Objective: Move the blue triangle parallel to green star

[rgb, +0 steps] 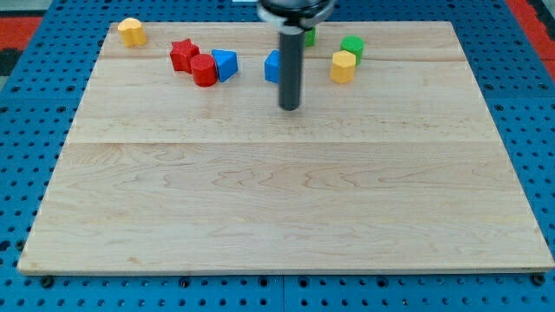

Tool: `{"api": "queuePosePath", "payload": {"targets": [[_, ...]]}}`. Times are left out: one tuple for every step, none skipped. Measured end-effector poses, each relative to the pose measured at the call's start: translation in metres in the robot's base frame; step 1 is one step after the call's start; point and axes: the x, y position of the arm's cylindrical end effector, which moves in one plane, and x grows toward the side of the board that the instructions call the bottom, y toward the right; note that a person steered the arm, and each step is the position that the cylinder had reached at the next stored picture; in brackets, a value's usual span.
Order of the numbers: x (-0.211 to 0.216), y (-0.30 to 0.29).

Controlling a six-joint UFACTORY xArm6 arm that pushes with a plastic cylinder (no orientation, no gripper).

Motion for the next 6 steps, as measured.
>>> {"api": "queuePosePath", "payload": {"targets": [[-0.043, -0.062], [-0.069, -0.093], [-0.083, -0.078], [-0.108, -0.066], [-0.138, -0.063], [-0.109, -0.076]]}}
